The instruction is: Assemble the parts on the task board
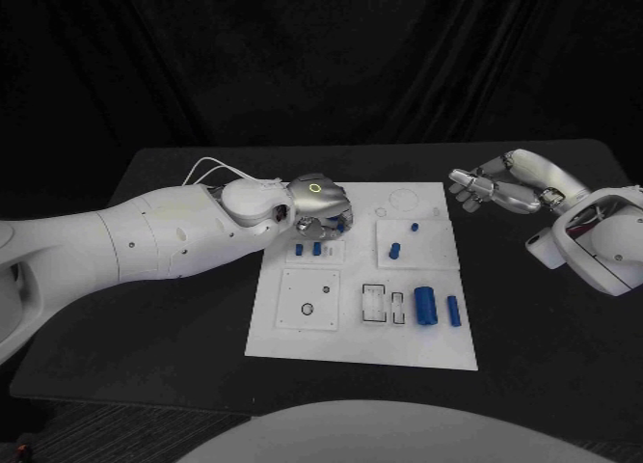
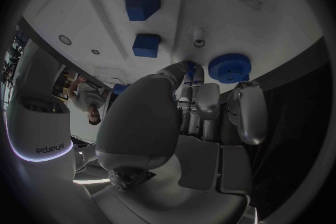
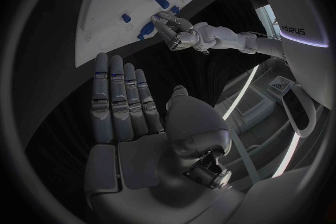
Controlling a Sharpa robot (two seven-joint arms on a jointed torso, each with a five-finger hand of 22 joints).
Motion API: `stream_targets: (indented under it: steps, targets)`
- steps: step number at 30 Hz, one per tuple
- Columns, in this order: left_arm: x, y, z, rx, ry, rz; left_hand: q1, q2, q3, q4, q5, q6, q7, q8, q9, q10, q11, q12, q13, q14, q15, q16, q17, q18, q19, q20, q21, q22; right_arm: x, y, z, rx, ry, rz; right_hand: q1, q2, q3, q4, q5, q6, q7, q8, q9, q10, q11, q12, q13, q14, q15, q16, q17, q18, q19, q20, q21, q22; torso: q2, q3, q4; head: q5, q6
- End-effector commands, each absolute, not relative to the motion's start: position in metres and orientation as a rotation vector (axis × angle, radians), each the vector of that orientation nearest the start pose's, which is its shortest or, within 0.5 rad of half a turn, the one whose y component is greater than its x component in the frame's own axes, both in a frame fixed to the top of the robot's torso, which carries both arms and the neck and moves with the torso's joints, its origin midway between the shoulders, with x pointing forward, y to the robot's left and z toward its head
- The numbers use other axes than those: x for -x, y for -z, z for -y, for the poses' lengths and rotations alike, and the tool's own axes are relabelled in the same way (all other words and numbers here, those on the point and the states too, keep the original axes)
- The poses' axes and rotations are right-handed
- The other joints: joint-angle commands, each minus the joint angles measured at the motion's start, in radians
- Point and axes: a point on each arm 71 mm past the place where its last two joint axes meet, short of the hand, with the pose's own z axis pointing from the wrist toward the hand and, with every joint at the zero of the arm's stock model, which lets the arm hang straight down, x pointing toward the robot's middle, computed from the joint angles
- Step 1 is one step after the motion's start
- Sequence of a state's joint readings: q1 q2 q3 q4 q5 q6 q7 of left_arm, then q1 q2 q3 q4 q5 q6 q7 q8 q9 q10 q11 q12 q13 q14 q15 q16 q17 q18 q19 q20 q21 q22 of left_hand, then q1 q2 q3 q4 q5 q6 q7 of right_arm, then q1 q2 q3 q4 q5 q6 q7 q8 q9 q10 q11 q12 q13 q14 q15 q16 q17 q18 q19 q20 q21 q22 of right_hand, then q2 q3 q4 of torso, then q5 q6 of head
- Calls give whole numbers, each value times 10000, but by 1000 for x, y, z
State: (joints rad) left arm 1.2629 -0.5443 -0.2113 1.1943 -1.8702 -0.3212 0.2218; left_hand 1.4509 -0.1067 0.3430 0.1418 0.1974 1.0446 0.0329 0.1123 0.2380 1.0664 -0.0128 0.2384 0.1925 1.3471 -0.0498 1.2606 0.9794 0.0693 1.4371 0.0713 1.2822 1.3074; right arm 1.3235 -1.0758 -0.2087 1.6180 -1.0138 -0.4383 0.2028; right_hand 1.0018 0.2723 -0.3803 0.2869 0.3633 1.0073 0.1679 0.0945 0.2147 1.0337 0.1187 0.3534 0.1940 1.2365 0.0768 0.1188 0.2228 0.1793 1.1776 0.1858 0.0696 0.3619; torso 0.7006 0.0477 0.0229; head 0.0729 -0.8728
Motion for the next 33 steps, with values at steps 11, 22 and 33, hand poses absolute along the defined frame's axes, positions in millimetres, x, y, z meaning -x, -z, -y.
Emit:
stream_targets:
  steps: [11,22,33]
  targets:
    - [-500,218,-130,-8949,6459,-13859,645,347,183,-619,-1005,445,82,16,-34,969,-3,-80,-14,560,-139,387,522,-45,18,-74,-151,1775,-458,171,285,-1498,-8526,-16261,136,5,99,7,51,43,6,55,14,84,2,61,-19,75,-10,-41,6,35,60,-16,51,-23,-1,2,1,-3,2]
    - [-498,178,-153,-9117,6400,-13323,511,260,193,-477,-1505,309,-35,-218,-176,852,-82,-481,-130,511,-162,234,293,-17,-59,-77,-353,1728,-459,173,283,-1505,-8508,-16449,153,17,108,14,44,40,6,53,13,76,5,57,-25,60,-5,-55,4,32,52,-14,45,-32,-13,8,7,-7,2]
    - [-498,174,-176,-9364,6290,-14562,377,197,172,-177,-1505,330,-99,-279,-221,713,-133,-786,-270,394,-151,134,147,23,-217,-69,-638,1660,-461,174,285,-1551,-8407,-16616,163,20,110,20,37,41,7,53,12,65,8,51,-32,43,1,-67,1,29,43,-11,39,-40,-5,22,-5,24,2]
